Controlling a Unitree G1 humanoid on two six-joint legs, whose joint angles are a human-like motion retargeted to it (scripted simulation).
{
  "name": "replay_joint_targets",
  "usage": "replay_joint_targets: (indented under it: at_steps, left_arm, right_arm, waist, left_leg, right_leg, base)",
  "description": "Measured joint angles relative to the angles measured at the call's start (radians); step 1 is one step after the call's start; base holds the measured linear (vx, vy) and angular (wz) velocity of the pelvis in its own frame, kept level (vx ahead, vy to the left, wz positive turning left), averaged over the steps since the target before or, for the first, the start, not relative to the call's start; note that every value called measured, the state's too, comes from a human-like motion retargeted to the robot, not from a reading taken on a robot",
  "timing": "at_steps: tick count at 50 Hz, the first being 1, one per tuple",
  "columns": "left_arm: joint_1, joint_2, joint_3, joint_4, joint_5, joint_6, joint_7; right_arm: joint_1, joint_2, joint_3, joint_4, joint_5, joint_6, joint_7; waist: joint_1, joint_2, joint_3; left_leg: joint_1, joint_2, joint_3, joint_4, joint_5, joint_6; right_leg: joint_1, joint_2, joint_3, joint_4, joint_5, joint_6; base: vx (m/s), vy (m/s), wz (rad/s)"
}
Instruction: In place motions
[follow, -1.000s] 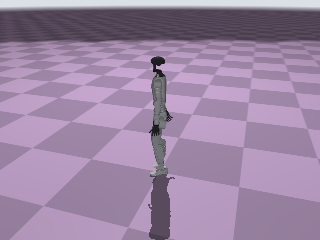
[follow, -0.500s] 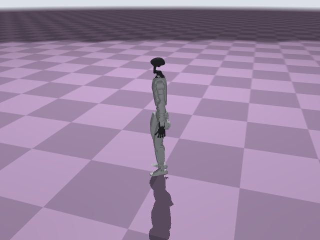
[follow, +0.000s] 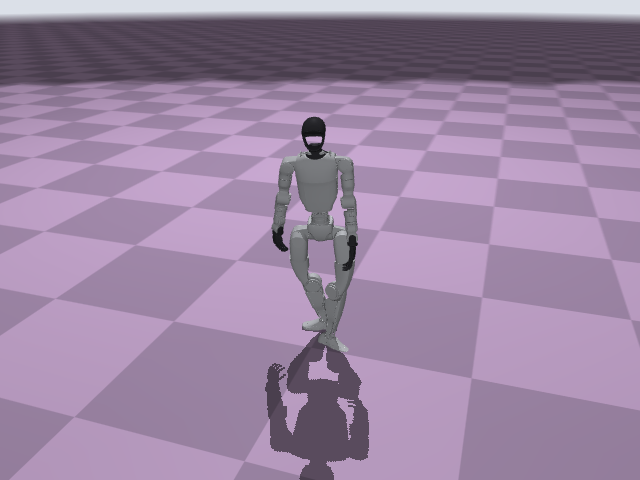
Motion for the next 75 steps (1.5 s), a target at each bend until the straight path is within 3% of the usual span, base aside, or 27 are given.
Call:
replay_joint_targets:
  at_steps: [14,22,25,27,30,33,35,41,47,48,50,52,53,54,63,70,75]
  left_arm:
    - [0.026,0.003,0.094,-0.025,0.065,-0.022,0.01]
    - [0.097,0.036,0.183,0.004,0.101,-0.011,0.022]
    - [0.131,0.029,0.207,0.027,0.092,-0.007,0.02]
    - [0.154,0.016,0.211,0.052,0.088,-0.006,0.02]
    - [0.194,0.003,0.198,0.07,0.09,-0.005,0.008]
    - [0.202,0.016,0.183,0.069,0.115,-0.001,0.006]
    - [0.192,0.033,0.172,0.072,0.127,0.003,0.013]
    - [0.15,0.074,0.14,0.059,0.112,0.012,0.005]
    - [0.121,0.062,0.104,0.022,0.094,0.002,0.004]
    - [0.122,0.056,0.099,0.02,0.095,-0.001,0.003]
    - [0.117,0.052,0.09,0.022,0.1,-0.004,0.0]
    - [0.125,0.049,0.09,0.034,0.114,-0.004,-0.002]
    - [0.128,0.048,0.089,0.046,0.125,-0.001,-0.003]
    - [0.134,0.041,0.089,0.056,0.132,0.0,0.001]
    - [0.204,0.037,0.143,0.141,0.131,-0.007,0.012]
    - [0.233,0.061,0.174,0.18,0.13,0.005,0.014]
    - [0.235,0.061,0.208,0.181,0.121,0.005,0.02]
  right_arm:
    - [-0.107,0.069,0.114,-0.135,0.044,-0.106,0.12]
    - [-0.108,0.053,0.122,-0.059,0.014,-0.08,0.108]
    - [-0.093,0.037,0.085,-0.02,0.001,-0.062,0.092]
    - [-0.064,0.022,0.053,-0.01,0.001,-0.053,0.071]
    - [-0.008,-0.002,0.02,-0.011,0.043,-0.046,0.04]
    - [0.023,-0.005,-0.019,-0.004,0.111,-0.039,0.028]
    - [0.034,0.005,-0.048,0.009,0.149,-0.034,0.034]
    - [0.065,0.04,-0.058,0.014,0.141,-0.031,0.062]
    - [0.049,0.054,-0.02,-0.01,0.043,-0.032,0.056]
    - [0.046,0.055,-0.014,-0.016,0.035,-0.034,0.055]
    - [0.034,0.06,-0.009,-0.029,0.026,-0.038,0.058]
    - [0.033,0.067,-0.003,-0.036,0.032,-0.044,0.059]
    - [0.032,0.073,-0.009,-0.036,0.039,-0.047,0.062]
    - [0.031,0.077,-0.019,-0.038,0.047,-0.048,0.064]
    - [-0.004,0.099,-0.005,-0.093,0.061,-0.083,0.089]
    - [-0.019,0.111,0.025,-0.118,0.011,-0.092,0.109]
    - [-0.009,0.111,0.034,-0.1,-0.002,-0.101,0.106]
  waist:
    - [0.089,-0.095,-0.01]
    - [0.138,-0.146,-0.01]
    - [0.131,-0.104,-0.01]
    - [0.098,-0.038,-0.026]
    - [0.031,0.072,-0.036]
    - [-0.058,0.121,-0.021]
    - [-0.137,0.161,0.01]
    - [-0.191,0.163,0.032]
    - [-0.209,0.097,0.065]
    - [-0.208,0.078,0.07]
    - [-0.214,0.028,0.091]
    - [-0.153,0.002,0.074]
    - [-0.12,-0.005,0.064]
    - [-0.117,-0.007,0.058]
    - [-0.118,-0.028,0.029]
    - [-0.133,-0.03,0.032]
    - [-0.124,-0.081,0.003]
  left_leg:
    - [0.011,-0.056,0.037,-0.017,-0.097,0.019]
    - [0.018,-0.094,-0.004,0.001,-0.147,0.029]
    - [0.029,-0.091,-0.066,-0.003,-0.16,0.043]
    - [0.03,-0.06,-0.126,-0.003,-0.165,0.048]
    - [0.016,-0.005,-0.249,0.014,-0.172,0.069]
    - [-0.023,-0.005,-0.408,0.036,-0.16,0.087]
    - [-0.038,0.003,-0.551,0.046,-0.139,0.088]
    - [-0.055,-0.026,-0.782,0.057,-0.096,0.084]
    - [0.002,-0.113,-0.889,0.036,-0.072,0.099]
    - [0.018,-0.135,-0.902,0.035,-0.071,0.104]
    - [0.064,-0.193,-0.94,0.028,-0.072,0.115]
    - [0.085,-0.208,-0.923,0.015,-0.074,0.121]
    - [0.096,-0.209,-0.917,0.008,-0.075,0.122]
    - [0.106,-0.214,-0.94,0.004,-0.072,0.124]
    - [0.136,-0.234,-1.024,-0.004,-0.076,0.127]
    - [0.137,-0.224,-1.027,0.0,-0.088,0.123]
    - [0.069,-0.282,-1.05,0.086,-0.098,0.126]
  right_leg:
    - [-0.028,-0.078,0.095,0.018,-0.006,0.01]
    - [0.001,-0.103,0.054,-0.004,0.069,0.023]
    - [0.038,-0.126,0.128,0.057,0.178,0.04]
    - [0.053,-0.128,0.166,0.127,0.275,0.003]
    - [0.017,-0.153,0.387,0.301,0.377,-0.126]
    - [-0.169,-0.119,0.858,0.479,0.277,-0.063]
    - [-0.237,-0.06,1.001,0.558,0.202,-0.051]
    - [-0.355,0.055,1.206,0.515,0.06,-0.114]
    - [-0.397,0.111,1.404,0.276,0.024,-0.083]
    - [-0.383,0.104,1.412,0.22,0.041,-0.066]
    - [-0.337,0.083,1.384,0.102,0.202,-0.106]
    - [-0.269,0.073,1.33,0.084,0.123,-0.106]
    - [-0.248,0.043,1.208,0.086,0.114,-0.113]
    - [-0.239,0.035,1.186,0.083,0.117,-0.106]
    - [-0.167,0.051,1.145,0.007,0.134,-0.106]
    - [-0.193,0.051,1.174,0.048,0.12,-0.112]
    - [-0.282,-0.001,1.29,0.104,0.115,-0.092]
  base:
    - [0.0,-0.09,-0.4]
    - [0.02,-0.09,0.3]
    - [0.08,0.01,1.12]
    - [0.11,0.07,1.78]
    - [0.09,0.02,2.04]
    - [-0.1,-0.11,2.6]
    - [-0.12,-0.18,3.14]
    - [-0.02,-0.19,2.05]
    - [0.03,-0.1,1.52]
    - [0.12,-0.06,1.25]
    - [0.18,-0.06,1.01]
    - [0.26,-0.06,-0.11]
    - [0.28,-0.03,0.22]
    - [0.26,-0.02,1.06]
    - [0.14,-0.03,0.56]
    - [0.0,0.0,0.05]
    - [-0.02,0.05,-0.47]
